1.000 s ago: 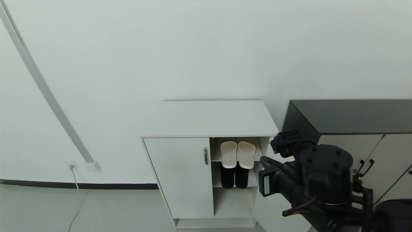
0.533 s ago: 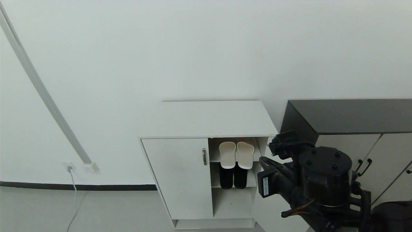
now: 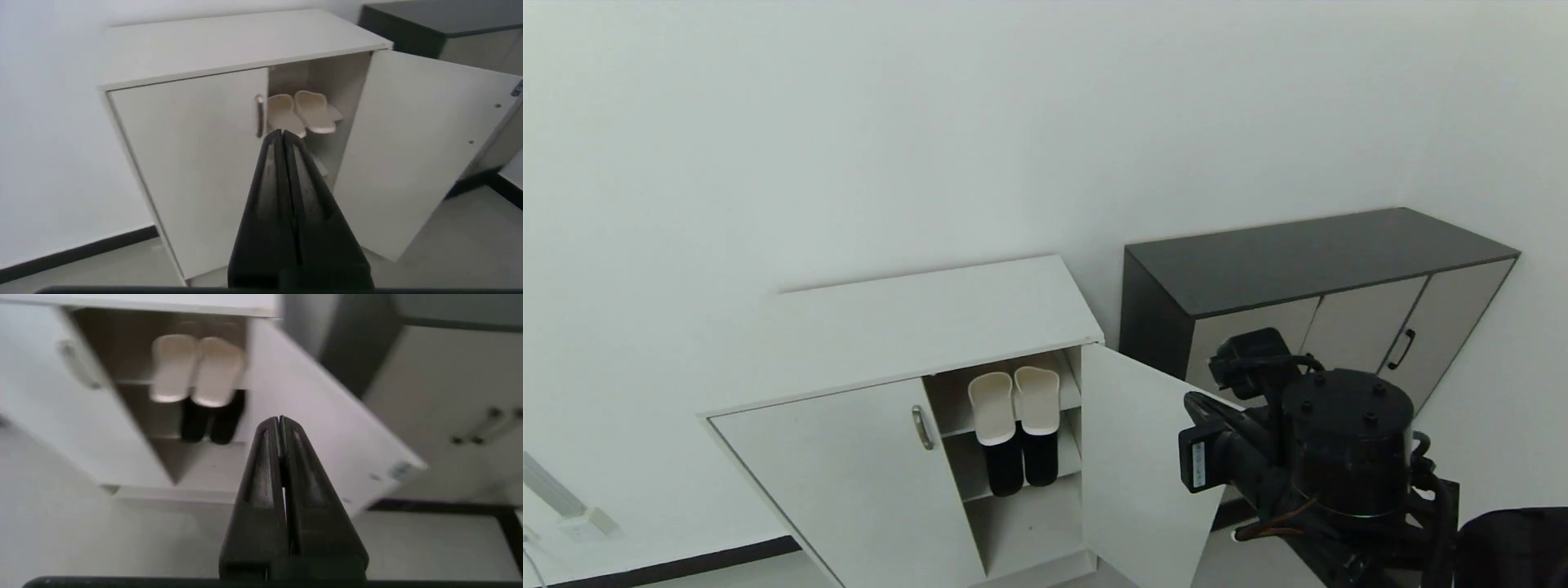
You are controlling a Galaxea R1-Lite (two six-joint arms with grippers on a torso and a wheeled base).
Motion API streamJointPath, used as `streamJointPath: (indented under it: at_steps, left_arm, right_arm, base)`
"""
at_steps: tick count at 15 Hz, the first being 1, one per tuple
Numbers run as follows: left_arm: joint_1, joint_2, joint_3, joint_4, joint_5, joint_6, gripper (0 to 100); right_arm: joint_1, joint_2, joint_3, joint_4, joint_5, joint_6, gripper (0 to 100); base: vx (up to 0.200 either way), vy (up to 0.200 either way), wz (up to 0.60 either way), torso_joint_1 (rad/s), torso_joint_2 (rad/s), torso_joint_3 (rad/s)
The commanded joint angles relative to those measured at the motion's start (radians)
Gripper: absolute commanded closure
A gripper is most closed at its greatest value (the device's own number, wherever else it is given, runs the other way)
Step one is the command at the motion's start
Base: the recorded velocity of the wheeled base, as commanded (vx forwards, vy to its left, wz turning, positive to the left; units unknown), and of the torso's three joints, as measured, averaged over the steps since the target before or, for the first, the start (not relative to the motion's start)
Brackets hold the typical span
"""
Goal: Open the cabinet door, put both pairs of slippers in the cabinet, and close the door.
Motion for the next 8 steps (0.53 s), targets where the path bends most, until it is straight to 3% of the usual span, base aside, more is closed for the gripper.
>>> streamJointPath:
  at_steps: [1, 6, 8]
  left_arm:
    - [0.0, 0.001, 0.0, 0.0, 0.001, -0.002, 100]
    - [0.0, 0.001, 0.0, 0.0, -0.001, -0.002, 100]
    - [0.0, 0.001, 0.0, 0.0, -0.001, -0.002, 100]
  right_arm:
    - [-0.003, 0.017, 0.0, -0.003, 0.0, -0.001, 100]
    - [-0.004, 0.012, 0.004, -0.003, 0.0, -0.001, 100]
    - [-0.004, 0.012, 0.007, -0.003, 0.0, -0.002, 100]
  base:
    - [0.0, 0.0, 0.0, 0.0, 0.0, 0.0]
    - [0.0, 0.0, 0.0, 0.0, 0.0, 0.0]
    - [-0.2, 0.0, 0.0, 0.005, 0.01, 0.002]
